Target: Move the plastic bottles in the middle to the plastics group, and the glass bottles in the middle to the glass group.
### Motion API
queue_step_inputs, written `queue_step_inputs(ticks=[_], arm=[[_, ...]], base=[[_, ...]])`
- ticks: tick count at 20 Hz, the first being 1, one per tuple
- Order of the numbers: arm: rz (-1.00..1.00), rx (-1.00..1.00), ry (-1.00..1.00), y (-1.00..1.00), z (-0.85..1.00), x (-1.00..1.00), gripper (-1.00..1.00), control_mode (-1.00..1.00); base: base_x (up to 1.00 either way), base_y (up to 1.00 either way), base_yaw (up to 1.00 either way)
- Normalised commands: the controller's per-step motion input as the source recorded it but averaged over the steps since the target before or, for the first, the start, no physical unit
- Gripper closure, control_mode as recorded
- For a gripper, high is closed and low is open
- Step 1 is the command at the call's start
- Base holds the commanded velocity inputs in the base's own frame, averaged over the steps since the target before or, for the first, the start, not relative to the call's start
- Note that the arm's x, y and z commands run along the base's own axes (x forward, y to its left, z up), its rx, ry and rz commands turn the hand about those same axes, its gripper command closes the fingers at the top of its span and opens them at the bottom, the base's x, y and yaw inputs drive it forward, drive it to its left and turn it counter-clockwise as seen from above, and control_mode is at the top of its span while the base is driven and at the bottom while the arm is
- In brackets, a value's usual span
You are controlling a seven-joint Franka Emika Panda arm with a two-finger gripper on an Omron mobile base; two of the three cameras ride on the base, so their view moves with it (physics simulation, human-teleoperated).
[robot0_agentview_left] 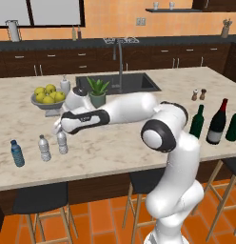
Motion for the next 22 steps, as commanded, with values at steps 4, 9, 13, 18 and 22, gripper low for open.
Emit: queue_step_inputs(ticks=[4, 9, 13, 18, 22], arm=[[-0.13, 0.07, 0.0, -0.82, 0.01, -0.79, -1.0, -1.0], [-0.26, 0.11, 0.0, -1.0, 0.0, -0.95, -1.0, -1.0], [-0.3, 0.11, 0.0, -1.0, 0.02, -0.89, -1.0, -1.0], [-0.41, 0.08, 0.0, -0.99, 0.43, -0.64, -1.0, -1.0], [-0.53, -0.01, 0.08, -1.0, 0.38, -0.1, -1.0, -1.0]], base=[[0.0, 0.0, 0.0], [0.0, 0.0, 0.0], [0.0, 0.0, 0.0], [0.0, 0.0, 0.0], [0.0, 0.0, 0.0]])
